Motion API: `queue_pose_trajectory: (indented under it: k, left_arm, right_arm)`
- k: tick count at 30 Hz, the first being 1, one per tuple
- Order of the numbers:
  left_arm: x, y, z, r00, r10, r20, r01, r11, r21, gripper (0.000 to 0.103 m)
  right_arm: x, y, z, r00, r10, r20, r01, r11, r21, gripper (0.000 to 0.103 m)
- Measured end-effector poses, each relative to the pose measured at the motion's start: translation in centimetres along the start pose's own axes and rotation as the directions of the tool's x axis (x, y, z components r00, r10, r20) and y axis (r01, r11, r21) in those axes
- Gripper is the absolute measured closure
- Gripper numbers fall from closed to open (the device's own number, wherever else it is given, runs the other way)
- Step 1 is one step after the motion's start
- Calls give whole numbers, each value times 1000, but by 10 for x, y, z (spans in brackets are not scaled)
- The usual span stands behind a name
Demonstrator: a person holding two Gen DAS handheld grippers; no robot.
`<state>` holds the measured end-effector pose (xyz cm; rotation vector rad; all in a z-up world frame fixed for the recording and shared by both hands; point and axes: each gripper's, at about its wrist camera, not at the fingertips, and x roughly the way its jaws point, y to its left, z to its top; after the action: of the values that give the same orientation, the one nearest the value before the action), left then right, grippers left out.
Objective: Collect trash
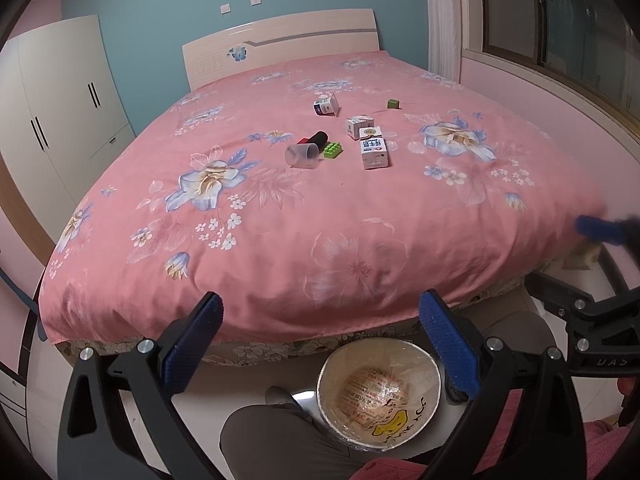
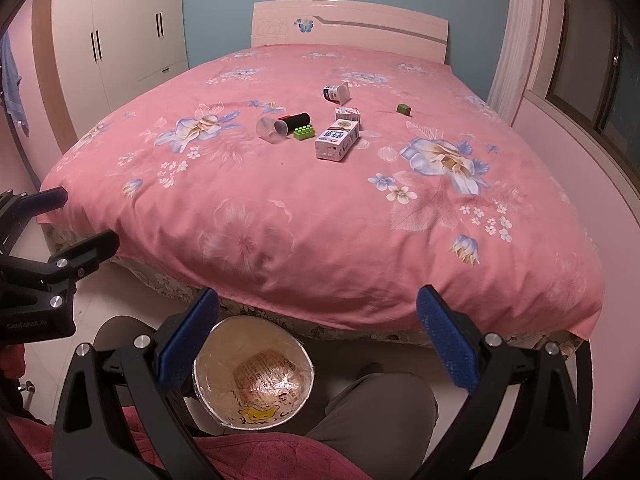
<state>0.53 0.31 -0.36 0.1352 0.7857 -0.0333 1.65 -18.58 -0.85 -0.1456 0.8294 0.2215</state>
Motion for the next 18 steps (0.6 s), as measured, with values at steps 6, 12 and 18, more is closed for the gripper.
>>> queue_pose_trajectory:
  k: [6,12,18]
  left_arm:
    - [11,4,-1,1000,2,-8,-2,1000,1,3]
    - [15,7,-1,1000,2,-14,-2,1000,0,3]
    - [29,8,3,1000,13,-26,-13,1000,5,3]
  right_arm:
    - [5,0,0,1000,-3,-3,3,1000,-1,7]
    - [13,-1,1,1000,-7,-10,7,1000,-1,7]
    - [27,-3,2,1000,-10,-28,10,1000,-4,7]
